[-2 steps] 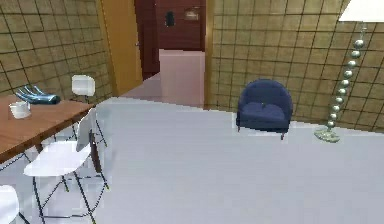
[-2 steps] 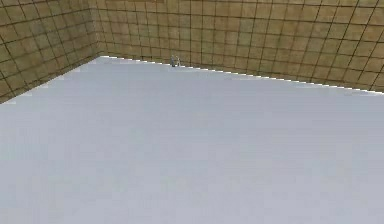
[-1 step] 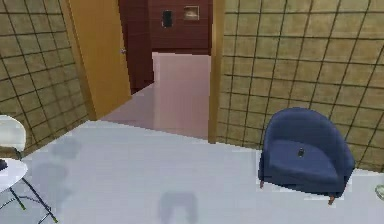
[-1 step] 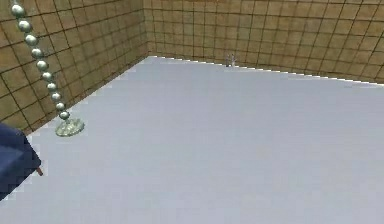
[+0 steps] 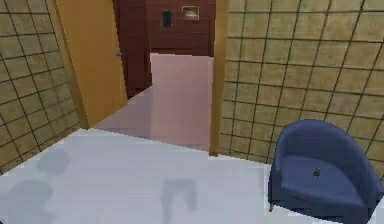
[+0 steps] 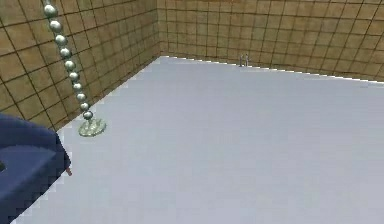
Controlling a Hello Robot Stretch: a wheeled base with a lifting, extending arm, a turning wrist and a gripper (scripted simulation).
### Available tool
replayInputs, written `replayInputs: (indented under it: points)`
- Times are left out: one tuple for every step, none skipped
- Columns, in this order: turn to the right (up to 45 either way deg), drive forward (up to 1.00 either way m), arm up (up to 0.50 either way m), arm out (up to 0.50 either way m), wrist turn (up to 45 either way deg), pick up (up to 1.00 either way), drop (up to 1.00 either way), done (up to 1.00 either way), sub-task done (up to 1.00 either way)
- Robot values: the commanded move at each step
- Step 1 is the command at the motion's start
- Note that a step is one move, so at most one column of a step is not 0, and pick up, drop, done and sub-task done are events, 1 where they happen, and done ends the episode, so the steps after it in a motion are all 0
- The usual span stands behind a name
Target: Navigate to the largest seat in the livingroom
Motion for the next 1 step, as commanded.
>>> replayInputs:
  points:
    - [-9.0, 0.00, 0.00, 0.00, 0.0, 0.00, 0.00, 0.00, 0.00]
